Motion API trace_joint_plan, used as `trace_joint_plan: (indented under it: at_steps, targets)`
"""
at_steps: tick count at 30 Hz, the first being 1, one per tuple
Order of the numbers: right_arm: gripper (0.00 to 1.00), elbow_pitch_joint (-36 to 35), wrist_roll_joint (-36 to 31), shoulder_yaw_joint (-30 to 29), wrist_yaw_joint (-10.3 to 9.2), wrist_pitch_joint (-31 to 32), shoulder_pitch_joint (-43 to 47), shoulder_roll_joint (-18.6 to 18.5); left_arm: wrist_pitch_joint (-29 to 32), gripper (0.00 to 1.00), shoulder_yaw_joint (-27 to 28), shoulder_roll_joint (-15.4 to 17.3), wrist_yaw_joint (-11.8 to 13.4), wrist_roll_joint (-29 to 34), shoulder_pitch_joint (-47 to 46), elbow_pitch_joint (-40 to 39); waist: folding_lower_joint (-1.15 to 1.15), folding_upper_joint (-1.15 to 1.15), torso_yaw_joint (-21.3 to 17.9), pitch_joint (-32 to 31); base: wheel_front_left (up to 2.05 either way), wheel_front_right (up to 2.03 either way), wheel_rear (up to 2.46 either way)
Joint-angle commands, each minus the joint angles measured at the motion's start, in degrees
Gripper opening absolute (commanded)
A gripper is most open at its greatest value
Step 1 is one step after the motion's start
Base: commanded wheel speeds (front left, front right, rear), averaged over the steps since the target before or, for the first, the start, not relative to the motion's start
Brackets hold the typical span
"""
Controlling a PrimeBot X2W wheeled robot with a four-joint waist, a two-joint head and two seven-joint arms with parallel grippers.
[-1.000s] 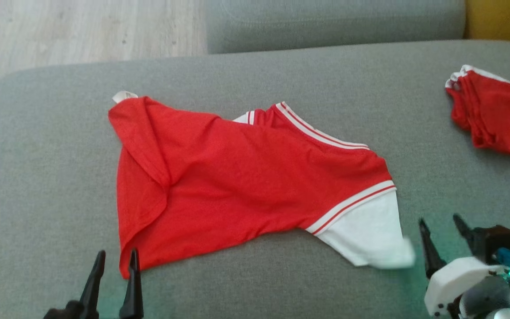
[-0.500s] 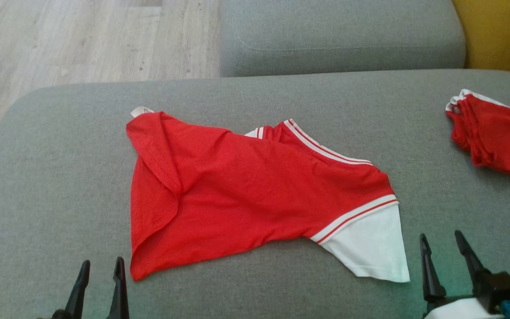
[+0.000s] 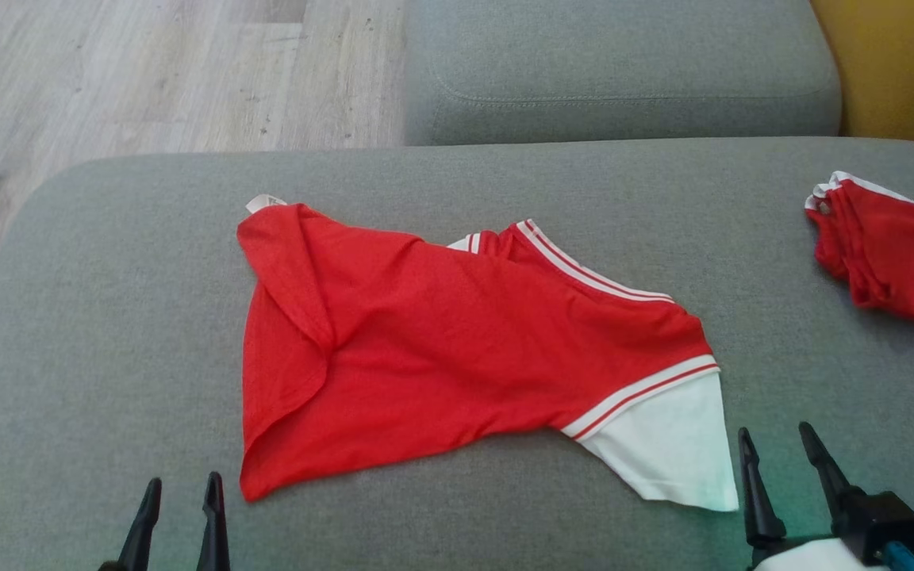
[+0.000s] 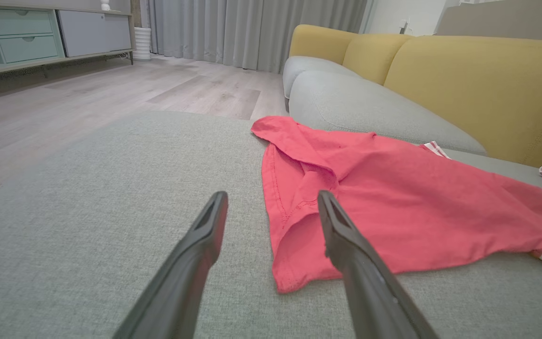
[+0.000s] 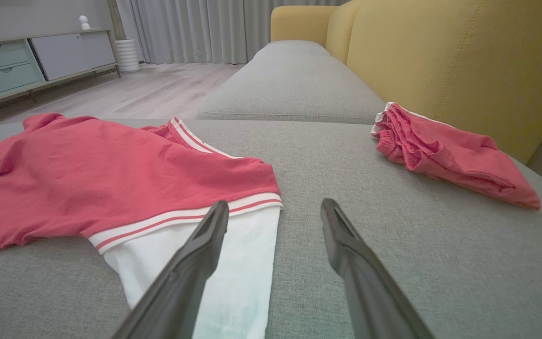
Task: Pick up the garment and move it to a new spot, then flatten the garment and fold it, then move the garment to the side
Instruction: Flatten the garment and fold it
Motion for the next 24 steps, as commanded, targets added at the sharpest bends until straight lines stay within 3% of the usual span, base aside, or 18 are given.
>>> trace_joint_plan:
  at_steps: [1, 24]
  targets:
    - [1.0, -1.81, 0.26, 1.49, 0.39, -0.77, -3.05, -0.51, -0.56, 1.0, 2.29, 0.67, 0.1, 0.29, -1.9, -1.37, 0.0, 0.0, 0.05, 0.02, 0.0, 0.0, 0.0]
    - [1.0, -1.94, 0.34, 2.64, 0.39, -0.78, -3.77, -0.51, -0.56, 1.0, -0.39, 2.18, 0.1, -1.18, -2.7, 0.5, 0.0, 0.0, -0.28, -0.41, 0.0, 0.0, 0.0]
